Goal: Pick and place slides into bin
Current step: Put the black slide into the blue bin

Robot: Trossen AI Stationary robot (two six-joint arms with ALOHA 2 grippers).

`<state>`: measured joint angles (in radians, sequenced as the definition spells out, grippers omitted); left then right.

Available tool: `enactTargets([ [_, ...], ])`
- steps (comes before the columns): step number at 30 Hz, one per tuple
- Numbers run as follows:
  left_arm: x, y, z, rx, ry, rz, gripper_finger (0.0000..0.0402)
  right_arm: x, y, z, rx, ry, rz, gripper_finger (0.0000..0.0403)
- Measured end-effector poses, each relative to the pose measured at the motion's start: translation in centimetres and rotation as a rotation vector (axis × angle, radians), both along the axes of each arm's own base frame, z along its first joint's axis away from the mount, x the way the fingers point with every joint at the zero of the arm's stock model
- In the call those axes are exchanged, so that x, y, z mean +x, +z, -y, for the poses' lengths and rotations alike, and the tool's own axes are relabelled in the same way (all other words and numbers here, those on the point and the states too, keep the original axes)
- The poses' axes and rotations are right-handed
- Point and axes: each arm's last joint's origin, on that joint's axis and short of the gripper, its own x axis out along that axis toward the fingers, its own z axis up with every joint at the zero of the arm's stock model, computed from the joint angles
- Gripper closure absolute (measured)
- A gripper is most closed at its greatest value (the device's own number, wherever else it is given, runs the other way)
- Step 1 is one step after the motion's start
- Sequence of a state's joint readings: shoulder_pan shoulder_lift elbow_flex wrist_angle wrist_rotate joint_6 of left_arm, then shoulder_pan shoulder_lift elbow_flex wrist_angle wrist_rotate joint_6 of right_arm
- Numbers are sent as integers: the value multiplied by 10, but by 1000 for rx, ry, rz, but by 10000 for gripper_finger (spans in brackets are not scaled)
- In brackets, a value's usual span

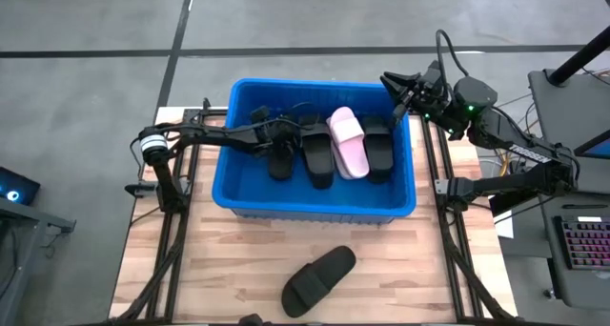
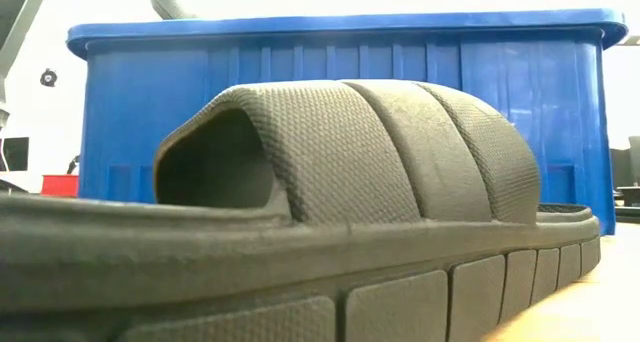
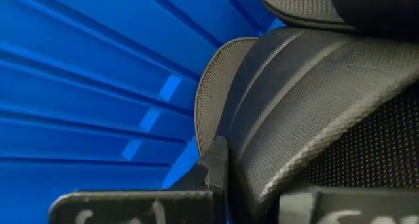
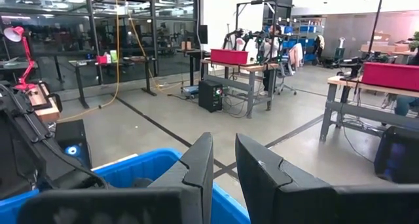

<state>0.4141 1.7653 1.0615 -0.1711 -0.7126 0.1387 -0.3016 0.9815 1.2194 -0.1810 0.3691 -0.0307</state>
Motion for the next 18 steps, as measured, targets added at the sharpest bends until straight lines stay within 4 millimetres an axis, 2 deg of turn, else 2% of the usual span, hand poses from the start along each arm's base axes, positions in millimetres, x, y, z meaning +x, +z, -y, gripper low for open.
enactTargets([
  [3,-1,0,-1,-5,-1,3,390,0,0,0,0,0,1,346],
  [6,0,0,-3,-29,-22,34,352,0,0,0,0,0,1,346],
  [14,0,-1,-3,-122,-124,36,192,0,0,0,1,0,1,346],
  [18,-1,5,-1,-149,-160,14,125,0,0,0,1,0,2,346],
])
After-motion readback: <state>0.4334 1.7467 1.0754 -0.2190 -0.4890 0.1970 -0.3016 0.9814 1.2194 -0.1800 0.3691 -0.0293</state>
